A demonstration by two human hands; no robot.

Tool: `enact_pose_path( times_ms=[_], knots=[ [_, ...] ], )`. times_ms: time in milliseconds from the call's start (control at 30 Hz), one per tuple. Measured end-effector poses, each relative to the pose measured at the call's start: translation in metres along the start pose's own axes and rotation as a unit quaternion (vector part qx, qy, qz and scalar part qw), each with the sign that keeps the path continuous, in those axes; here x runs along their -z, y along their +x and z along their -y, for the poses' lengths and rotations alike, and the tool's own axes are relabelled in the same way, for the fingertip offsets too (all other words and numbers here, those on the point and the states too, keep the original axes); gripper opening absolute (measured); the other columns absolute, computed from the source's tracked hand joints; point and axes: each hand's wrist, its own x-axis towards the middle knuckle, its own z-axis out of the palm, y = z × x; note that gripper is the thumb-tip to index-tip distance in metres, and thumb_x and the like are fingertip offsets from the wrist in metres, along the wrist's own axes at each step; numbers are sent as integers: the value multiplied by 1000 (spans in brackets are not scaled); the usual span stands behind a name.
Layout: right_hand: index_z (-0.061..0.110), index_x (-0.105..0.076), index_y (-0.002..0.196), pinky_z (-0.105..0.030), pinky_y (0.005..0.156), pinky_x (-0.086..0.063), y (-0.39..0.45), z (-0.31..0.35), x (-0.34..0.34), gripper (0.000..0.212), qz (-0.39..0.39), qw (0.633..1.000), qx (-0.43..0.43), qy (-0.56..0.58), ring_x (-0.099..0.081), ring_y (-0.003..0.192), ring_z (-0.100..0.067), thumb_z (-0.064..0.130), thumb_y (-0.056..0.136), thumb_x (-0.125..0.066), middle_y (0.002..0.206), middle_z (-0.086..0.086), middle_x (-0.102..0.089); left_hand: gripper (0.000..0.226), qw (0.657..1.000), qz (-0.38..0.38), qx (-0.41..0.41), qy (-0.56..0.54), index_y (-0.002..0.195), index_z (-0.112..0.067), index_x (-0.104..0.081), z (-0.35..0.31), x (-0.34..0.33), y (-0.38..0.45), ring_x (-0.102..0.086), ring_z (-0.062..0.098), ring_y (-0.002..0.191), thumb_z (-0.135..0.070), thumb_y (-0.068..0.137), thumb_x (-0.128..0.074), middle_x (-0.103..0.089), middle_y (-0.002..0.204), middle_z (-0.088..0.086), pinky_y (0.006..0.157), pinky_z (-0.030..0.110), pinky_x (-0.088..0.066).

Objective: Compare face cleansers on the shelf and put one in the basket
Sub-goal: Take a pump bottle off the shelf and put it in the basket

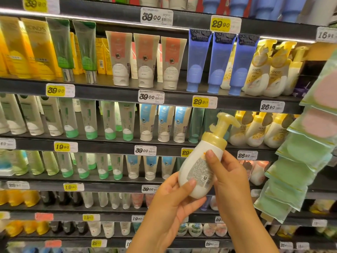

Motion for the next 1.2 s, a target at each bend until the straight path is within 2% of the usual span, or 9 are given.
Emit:
enact_pose_path(
  times_ms=[167,300,400,567,700,767,900,1100,1200],
  knots=[
    [12,-64,105,-37,71,-57,2,5,-2,45,5,999,-9,35,-70,81,-18,37,67,-65,87,-4,-74,47,994,1,52,-91,108,-2,-65,-7,-5,-3,-68,38,94,-31,72,-64,-68,109,23,64,40,-59],
    [10,-62,107,-28,58,-56,2,9,-1,44,15,996,-19,84,-70,74,-16,34,69,-63,82,-3,-73,52,983,13,107,-148,115,1,-61,-9,-7,-5,-65,40,94,-34,77,-59,-61,118,29,58,37,-59],
    [11,-58,112,-29,58,-56,1,9,-1,47,14,994,-23,101,-69,72,-15,30,69,-63,79,-1,-72,53,973,40,139,-180,122,4,-56,-9,-7,-5,-61,36,91,-34,85,-55,-55,126,30,62,38,-60],
    [13,-60,106,-28,62,-52,2,9,2,38,27,996,-26,83,-66,72,-12,29,71,-60,81,-1,-70,51,975,15,119,-186,118,4,-59,-9,-3,-3,-60,40,94,-25,77,-62,-56,124,32,60,40,-60],
    [17,-63,104,-31,68,-56,3,10,1,40,63,997,-45,28,-67,80,-15,38,70,-59,88,-2,-72,29,984,-3,78,-161,86,4,-74,-7,-5,-4,-68,41,87,-16,66,-68,-67,102,30,66,47,-59],
    [17,-63,106,-36,72,-55,3,10,-2,49,62,997,-50,-18,-67,83,-18,44,65,-62,94,-6,-71,24,986,-7,71,-150,81,3,-75,-5,-4,-4,-69,39,86,-14,68,-66,-68,100,28,65,47,-59],
    [14,-66,101,-24,61,-54,4,10,-3,48,38,998,-34,-37,-67,76,-14,43,63,-67,89,-6,-72,23,991,-10,60,-120,83,4,-75,-2,-1,-2,-70,35,86,-11,68,-65,-69,98,26,64,43,-59],
    [6,-67,99,-35,71,-56,5,8,-2,43,44,997,-58,5,-69,81,-25,34,67,-66,89,-13,-73,35,980,45,100,-167,104,4,-68,-6,6,-2,-65,42,95,-12,73,-64,-63,114,29,78,49,-57],
    [6,-68,101,-31,66,-58,4,9,-2,37,66,995,-70,25,-70,80,-26,29,73,-63,92,-15,-73,32,985,49,90,-138,99,4,-70,-8,9,-2,-67,40,93,-11,71,-65,-65,111,27,70,45,-59]
  ],
)
